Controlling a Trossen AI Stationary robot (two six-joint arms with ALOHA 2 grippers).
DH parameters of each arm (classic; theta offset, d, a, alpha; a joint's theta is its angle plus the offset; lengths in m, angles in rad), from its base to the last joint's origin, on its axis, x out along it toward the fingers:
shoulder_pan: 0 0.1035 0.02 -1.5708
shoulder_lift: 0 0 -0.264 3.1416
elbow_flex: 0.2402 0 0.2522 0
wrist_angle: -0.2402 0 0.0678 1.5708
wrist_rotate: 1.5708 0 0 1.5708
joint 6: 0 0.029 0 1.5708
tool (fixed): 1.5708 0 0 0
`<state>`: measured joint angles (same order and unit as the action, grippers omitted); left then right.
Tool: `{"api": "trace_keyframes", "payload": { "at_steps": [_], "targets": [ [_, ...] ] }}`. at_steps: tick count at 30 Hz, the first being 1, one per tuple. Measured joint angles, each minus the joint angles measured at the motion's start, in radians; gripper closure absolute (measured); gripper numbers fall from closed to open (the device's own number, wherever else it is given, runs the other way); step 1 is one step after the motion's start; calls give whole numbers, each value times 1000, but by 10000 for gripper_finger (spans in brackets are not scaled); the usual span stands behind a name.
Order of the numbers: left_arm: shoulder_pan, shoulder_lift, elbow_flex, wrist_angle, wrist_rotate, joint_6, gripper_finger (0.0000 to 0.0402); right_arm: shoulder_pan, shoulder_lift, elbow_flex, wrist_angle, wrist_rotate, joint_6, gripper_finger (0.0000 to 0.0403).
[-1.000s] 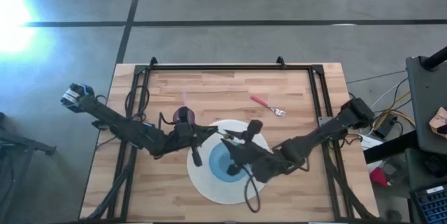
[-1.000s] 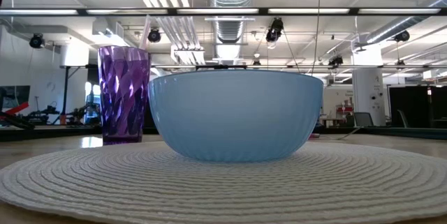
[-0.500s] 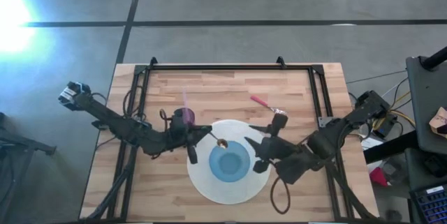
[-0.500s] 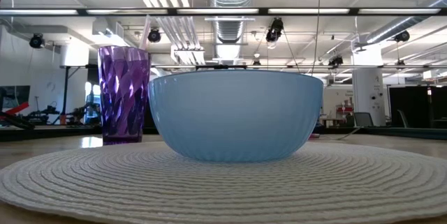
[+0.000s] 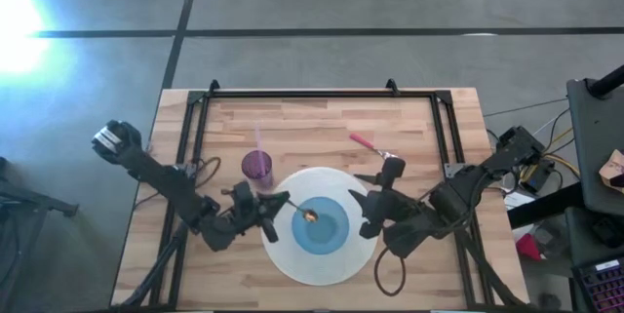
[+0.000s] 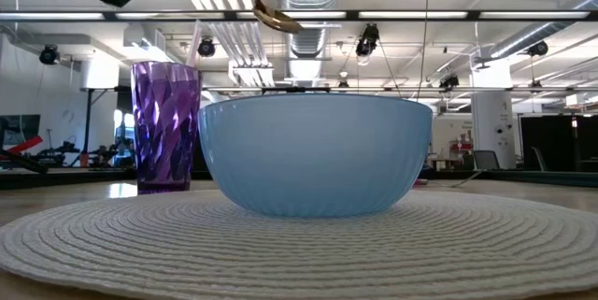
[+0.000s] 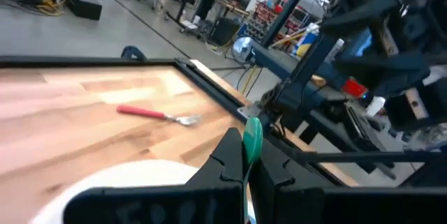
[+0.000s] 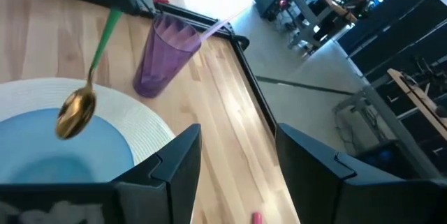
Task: Pick & Place Utensil
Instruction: Put the spoon into the bowl
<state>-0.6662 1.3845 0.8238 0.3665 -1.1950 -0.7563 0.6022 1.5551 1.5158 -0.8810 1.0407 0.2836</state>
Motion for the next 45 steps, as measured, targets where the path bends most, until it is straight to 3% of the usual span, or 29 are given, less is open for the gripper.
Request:
{"api": "trace_keyframes", "payload": {
  "at_steps": [7, 16, 45],
  "targets": [
    [-14, 132, 25, 25, -30, -106, 401, 0, 1, -1, 0, -2, 2, 230],
    [-48, 214, 34, 25, -146, -215, 401, 0, 2, -1, 0, -2, 12, 232],
    [-42, 439, 33, -18, -171, -478, 401, 0, 2, -2, 0, -2, 13, 240]
  ]
}}
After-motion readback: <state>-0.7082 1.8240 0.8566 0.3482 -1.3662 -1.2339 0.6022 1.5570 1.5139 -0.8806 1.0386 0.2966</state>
